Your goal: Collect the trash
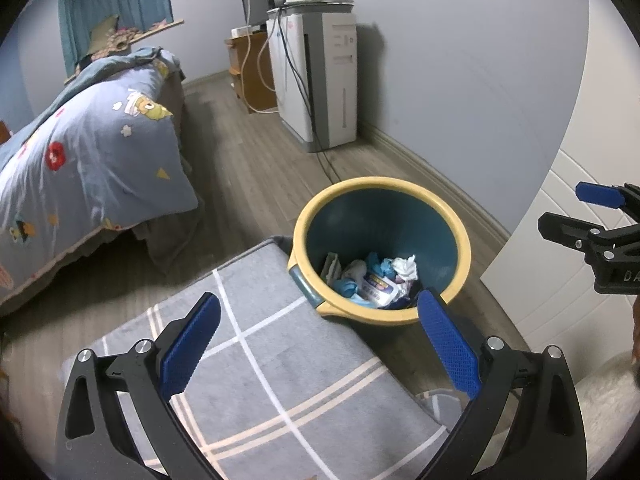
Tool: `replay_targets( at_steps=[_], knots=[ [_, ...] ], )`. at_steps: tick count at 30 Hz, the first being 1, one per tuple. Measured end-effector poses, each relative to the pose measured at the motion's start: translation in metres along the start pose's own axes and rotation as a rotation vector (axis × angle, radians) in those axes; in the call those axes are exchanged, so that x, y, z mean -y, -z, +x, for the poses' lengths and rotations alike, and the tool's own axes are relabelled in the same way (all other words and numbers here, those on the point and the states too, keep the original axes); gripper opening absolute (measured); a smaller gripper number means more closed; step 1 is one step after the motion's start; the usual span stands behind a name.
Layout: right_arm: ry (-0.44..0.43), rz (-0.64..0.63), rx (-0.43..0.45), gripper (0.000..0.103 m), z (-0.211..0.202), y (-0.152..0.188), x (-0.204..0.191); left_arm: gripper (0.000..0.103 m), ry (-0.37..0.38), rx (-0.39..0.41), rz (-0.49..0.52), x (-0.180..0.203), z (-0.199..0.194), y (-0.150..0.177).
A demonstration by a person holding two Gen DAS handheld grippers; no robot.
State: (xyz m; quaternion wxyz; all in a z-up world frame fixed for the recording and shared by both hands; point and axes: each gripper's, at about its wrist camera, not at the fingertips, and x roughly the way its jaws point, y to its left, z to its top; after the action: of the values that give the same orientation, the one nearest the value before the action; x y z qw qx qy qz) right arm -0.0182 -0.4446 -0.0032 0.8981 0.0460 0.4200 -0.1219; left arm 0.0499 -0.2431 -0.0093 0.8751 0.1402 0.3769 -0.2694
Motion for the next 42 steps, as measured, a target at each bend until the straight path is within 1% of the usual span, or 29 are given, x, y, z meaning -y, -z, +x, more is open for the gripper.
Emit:
replay_targets(
  at_steps=[14, 42],
  knots=[
    [-0.001, 0.003, -0.004, 0.097, 0.0015, 0.0, 0.0026, 0.098, 0.017, 0.001, 0.002, -0.0016, 0.0009, 0.0032],
    [-0.002, 0.003, -0.007, 0.097, 0.0019, -0.0013, 0.0034, 0.098, 0.028, -0.007, -0.002, 0.002, 0.0025, 0.0016]
  ],
)
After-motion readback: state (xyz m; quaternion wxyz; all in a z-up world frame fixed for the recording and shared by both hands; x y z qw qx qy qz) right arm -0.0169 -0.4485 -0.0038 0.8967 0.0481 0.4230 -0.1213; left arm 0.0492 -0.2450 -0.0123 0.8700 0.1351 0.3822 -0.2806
